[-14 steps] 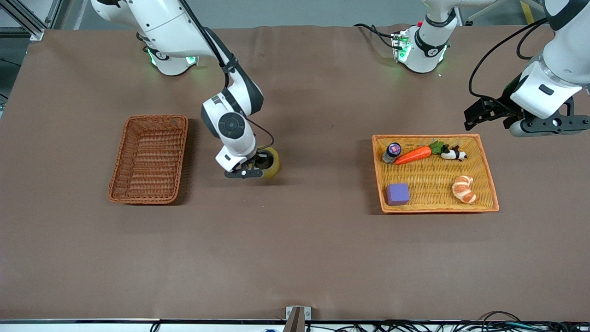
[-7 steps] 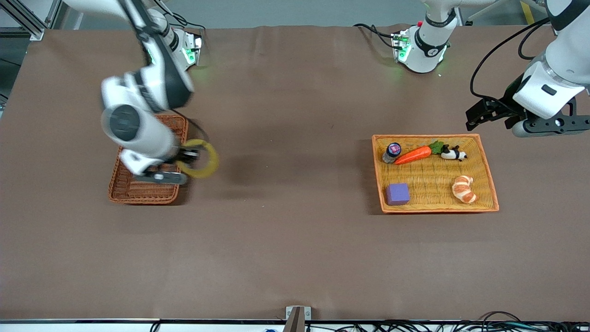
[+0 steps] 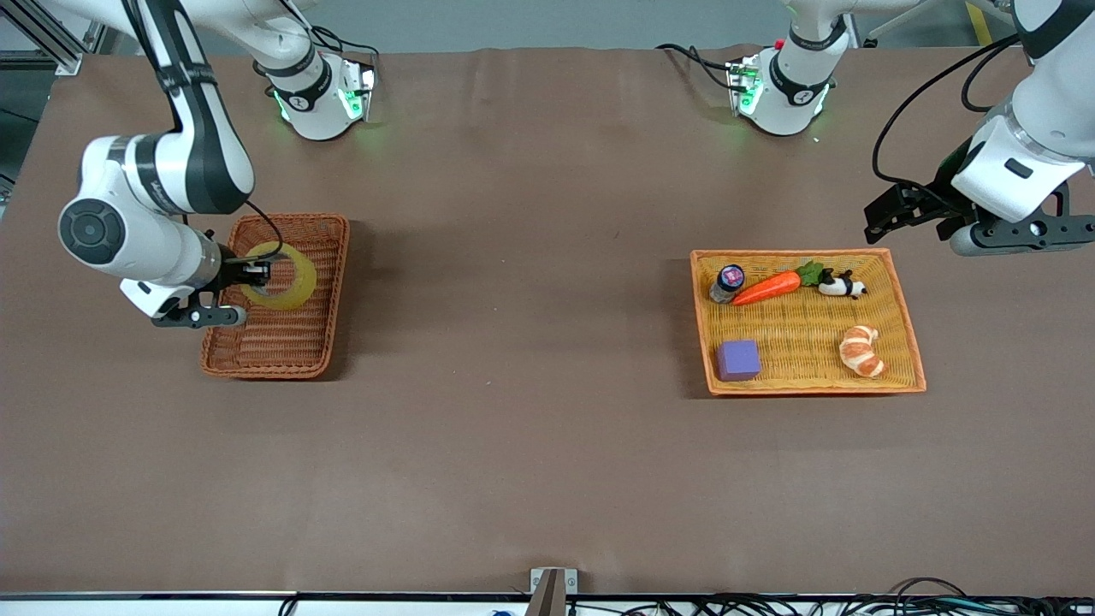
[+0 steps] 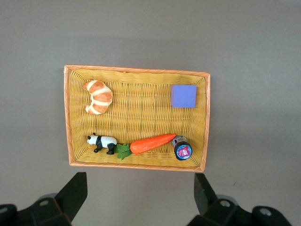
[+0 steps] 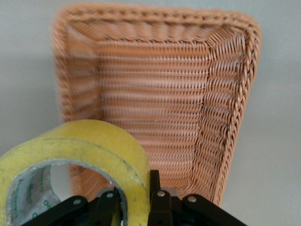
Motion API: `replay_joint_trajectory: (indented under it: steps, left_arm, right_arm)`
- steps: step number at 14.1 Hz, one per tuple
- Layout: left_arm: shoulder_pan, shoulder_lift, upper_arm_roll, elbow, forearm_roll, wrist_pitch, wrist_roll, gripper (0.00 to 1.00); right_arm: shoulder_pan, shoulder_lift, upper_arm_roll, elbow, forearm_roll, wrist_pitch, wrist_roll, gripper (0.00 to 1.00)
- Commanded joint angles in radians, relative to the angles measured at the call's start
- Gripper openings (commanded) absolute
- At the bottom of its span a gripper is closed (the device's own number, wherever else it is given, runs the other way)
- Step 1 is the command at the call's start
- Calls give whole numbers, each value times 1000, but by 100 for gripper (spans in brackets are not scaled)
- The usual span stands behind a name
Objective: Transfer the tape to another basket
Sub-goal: 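Carry the tape with the right gripper into the wicker basket, then release the tape and retract the right gripper from the basket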
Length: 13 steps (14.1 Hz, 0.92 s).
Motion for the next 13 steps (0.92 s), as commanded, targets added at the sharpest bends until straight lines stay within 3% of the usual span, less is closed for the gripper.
replay_joint_trajectory:
  steps: [1,6,7,8,9,10,13]
  left_arm:
    - [-3,8,4,17,7,-2,13,100]
    - [-5,23,4,28,7,-2,11,100]
    - [-7,28,4,29,7,-2,10,100]
    - [-7,28,1,31,7,-2,13,100]
    - [-4,28,1,31,6,-2,13,100]
    - [-3,28,1,31,6,-2,13,100]
    - [6,28,4,31,6,-2,13,100]
  right_arm:
    - [-8,-23,-65,-147,-9,169,-101,3]
    - [-32,105,-65,-177,-3,323,-116,11]
    - [-32,117,-64,-175,4,326,-116,21]
    - [-29,120,-64,-174,6,334,-113,44]
    - [-34,117,-64,-163,11,331,-104,88]
    - [-46,107,-64,-137,32,319,-103,100]
    - [-106,71,-55,-12,43,218,-110,100]
